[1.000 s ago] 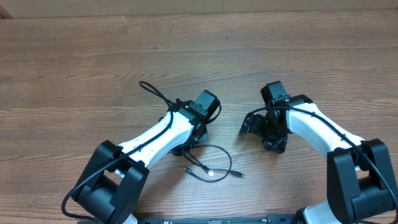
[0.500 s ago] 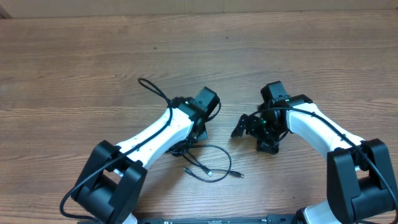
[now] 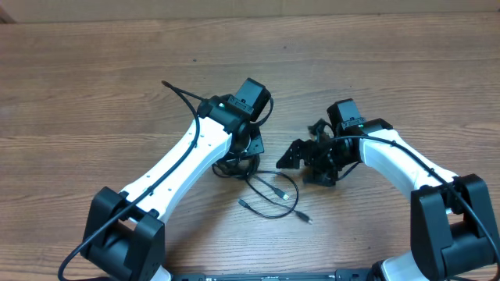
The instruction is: Untangle cables
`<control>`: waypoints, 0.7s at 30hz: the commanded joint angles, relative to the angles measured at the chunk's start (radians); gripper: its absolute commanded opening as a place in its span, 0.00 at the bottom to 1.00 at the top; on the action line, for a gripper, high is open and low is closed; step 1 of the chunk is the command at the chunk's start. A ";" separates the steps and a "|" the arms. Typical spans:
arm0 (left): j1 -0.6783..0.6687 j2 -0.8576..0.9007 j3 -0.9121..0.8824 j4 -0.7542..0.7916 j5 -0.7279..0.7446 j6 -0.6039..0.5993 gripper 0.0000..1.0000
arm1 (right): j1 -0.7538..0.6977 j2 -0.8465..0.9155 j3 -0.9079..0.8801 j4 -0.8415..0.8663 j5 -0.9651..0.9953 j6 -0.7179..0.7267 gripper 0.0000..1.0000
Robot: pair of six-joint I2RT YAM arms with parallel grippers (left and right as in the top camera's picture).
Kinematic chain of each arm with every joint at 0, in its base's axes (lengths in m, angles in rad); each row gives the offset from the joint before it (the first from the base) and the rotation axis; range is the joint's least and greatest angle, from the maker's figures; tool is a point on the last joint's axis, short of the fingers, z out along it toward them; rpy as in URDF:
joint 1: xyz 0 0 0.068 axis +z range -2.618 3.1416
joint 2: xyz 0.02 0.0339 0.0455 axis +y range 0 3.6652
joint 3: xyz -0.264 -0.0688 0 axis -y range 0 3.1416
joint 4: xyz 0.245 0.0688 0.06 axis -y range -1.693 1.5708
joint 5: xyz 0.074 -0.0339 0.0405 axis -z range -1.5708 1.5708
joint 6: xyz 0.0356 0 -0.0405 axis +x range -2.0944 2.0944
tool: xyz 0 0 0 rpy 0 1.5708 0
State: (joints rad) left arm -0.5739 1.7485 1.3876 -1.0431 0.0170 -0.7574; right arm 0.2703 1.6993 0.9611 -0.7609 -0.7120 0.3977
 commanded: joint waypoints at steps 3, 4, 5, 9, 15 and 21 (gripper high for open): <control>0.004 -0.021 0.008 -0.002 -0.024 0.032 0.27 | 0.012 0.003 0.001 0.038 -0.005 -0.011 0.91; 0.004 -0.021 0.000 0.002 -0.024 0.013 0.37 | 0.012 0.003 0.001 0.035 0.037 -0.001 0.91; 0.004 -0.021 -0.010 0.008 -0.024 -0.013 0.39 | 0.012 0.003 0.000 0.032 0.062 0.002 0.91; 0.004 -0.019 -0.057 0.076 -0.024 -0.082 0.31 | 0.012 0.003 0.000 0.019 0.173 0.063 0.91; 0.003 -0.019 -0.154 0.280 -0.024 -0.081 0.35 | 0.012 0.003 0.000 0.008 0.230 0.074 0.91; 0.003 -0.014 -0.209 0.384 -0.024 -0.082 0.35 | 0.012 0.003 0.000 0.008 0.234 0.074 0.95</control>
State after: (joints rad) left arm -0.5739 1.7481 1.2007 -0.6754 0.0109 -0.8295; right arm 0.2775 1.6993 0.9611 -0.7528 -0.4942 0.4675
